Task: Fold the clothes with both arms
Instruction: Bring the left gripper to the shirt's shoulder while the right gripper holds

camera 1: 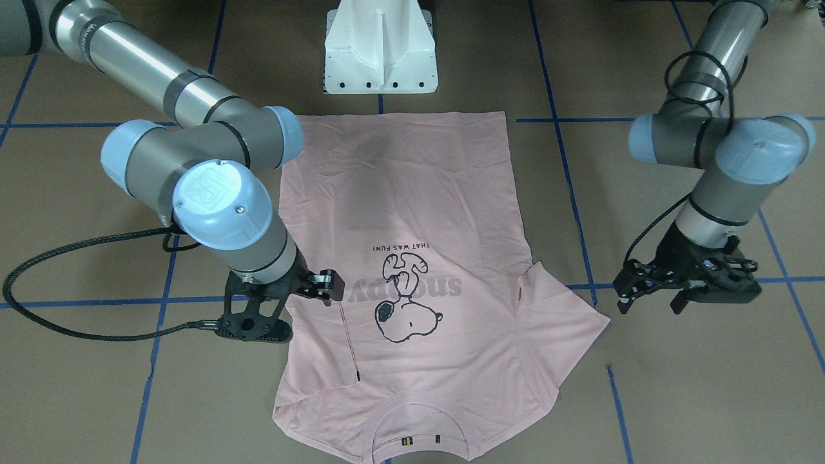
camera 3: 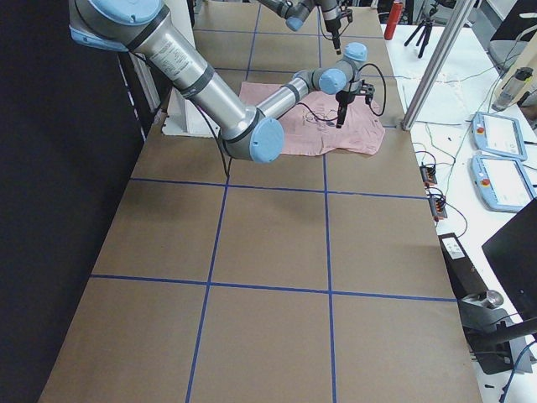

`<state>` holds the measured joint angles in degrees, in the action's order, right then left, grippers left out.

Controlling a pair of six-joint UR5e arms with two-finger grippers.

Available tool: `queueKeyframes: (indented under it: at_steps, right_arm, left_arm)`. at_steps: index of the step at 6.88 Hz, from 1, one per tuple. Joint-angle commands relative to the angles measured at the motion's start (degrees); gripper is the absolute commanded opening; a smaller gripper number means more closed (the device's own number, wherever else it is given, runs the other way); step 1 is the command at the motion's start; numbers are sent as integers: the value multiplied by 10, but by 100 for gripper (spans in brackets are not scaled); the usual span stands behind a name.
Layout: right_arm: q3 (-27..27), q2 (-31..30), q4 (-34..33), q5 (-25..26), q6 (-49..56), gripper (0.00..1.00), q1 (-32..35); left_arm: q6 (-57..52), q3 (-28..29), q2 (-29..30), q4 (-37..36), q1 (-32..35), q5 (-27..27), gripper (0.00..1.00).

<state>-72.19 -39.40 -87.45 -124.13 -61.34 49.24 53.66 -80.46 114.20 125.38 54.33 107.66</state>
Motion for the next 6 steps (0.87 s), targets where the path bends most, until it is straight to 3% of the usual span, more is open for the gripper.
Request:
queueKeyframes:
  at_steps: [1, 6]
  right_arm:
    - [-44, -44, -5, -12, 1, 100, 9]
    - [-63, -53, -5, -10, -1, 100, 10]
  left_arm:
    - [28, 51, 27, 20, -43, -58, 98]
    - [27, 93, 30, 48, -61, -58, 84]
